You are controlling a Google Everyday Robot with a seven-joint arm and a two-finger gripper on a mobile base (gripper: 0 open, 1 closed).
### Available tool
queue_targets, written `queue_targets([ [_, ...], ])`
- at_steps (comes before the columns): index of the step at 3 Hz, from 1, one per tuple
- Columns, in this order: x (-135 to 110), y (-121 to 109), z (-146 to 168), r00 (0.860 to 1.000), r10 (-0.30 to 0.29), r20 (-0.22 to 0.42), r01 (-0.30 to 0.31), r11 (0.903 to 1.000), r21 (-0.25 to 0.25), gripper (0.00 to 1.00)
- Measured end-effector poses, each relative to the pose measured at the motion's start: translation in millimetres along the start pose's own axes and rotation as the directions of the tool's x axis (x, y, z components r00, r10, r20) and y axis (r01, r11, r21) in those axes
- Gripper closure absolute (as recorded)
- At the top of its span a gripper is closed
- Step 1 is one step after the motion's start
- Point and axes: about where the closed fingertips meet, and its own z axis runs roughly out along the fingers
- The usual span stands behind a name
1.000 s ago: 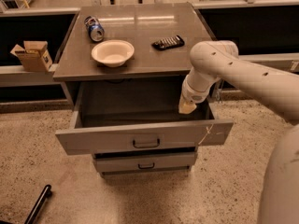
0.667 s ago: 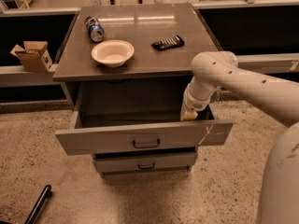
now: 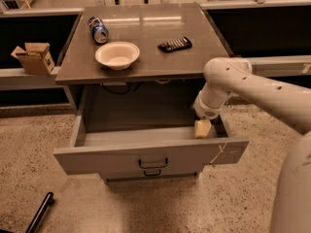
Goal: Open top drawer
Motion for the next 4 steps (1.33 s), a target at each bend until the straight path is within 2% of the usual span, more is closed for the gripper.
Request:
queue_targets([
  [1, 7.2, 52.5, -20.0, 0.998, -0.06, 0.034, 0.065, 0.9879, -0.141, 0.0],
  [2, 9.2, 61.8, -23.0, 0.997, -0.061, 0.041, 0.067, 0.9852, -0.158, 0.0],
  [3, 21.2, 115.4, -40.8, 0.995, -0.063, 0.081, 0.081, 0.9659, -0.246, 0.0],
  [4, 20.8, 114.5, -40.7, 0.995, -0.063, 0.081, 0.081, 0.9659, -0.246, 0.0],
])
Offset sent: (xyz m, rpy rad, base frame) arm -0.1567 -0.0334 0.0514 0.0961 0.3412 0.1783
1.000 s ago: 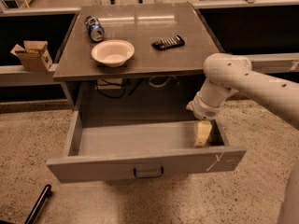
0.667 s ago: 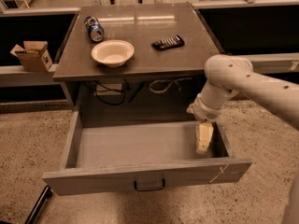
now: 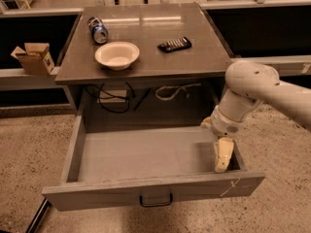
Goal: Open top drawer
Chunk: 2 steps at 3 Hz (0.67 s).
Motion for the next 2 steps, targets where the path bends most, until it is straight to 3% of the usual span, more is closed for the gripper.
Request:
queue_targets([
  [1, -7.5, 5.5, -43.6, 0.999, -0.026, 0.045, 0.02, 0.9908, 0.134, 0.0],
  [2, -20.4, 6.9, -113.5, 0.995, -0.055, 0.078, 0.029, 0.9526, 0.303, 0.0],
])
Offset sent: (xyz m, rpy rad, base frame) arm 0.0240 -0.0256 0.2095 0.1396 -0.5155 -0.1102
